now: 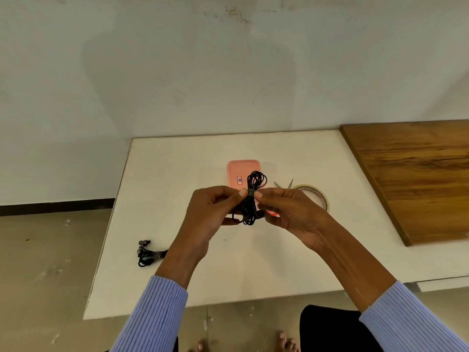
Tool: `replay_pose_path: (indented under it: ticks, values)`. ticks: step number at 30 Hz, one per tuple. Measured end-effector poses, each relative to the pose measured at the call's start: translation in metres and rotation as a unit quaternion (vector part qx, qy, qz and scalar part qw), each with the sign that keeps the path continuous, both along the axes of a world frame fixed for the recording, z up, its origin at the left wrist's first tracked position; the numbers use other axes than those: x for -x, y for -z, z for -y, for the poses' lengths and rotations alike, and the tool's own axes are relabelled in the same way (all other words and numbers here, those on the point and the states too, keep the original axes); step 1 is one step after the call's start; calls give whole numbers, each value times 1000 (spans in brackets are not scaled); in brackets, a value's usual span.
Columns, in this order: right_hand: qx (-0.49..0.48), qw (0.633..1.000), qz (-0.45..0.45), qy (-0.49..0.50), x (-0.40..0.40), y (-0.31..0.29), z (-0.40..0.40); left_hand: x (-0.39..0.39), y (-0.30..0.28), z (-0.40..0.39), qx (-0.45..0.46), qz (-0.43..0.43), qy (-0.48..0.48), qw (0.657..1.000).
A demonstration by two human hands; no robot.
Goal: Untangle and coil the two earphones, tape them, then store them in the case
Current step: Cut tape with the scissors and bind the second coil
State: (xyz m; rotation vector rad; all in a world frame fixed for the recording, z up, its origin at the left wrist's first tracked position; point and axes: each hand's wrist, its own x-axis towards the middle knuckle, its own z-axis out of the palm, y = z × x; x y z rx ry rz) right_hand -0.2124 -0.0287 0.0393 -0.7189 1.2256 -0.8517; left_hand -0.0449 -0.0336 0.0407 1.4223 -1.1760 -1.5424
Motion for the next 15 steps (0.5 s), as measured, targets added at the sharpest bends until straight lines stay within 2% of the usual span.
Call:
replay_pose_path:
  ticks: [4,7,15]
  values:
    - [14,998,-46,43,-6,1,0,3,2,-1,7,-24,-2,1000]
    - [29,995,-79,55,-12,1,-1,8,4,-4,19,-6,-12,1000]
    - [58,988,-144,-5,-11,-6,1,7,4,-3,84,33,-52,995]
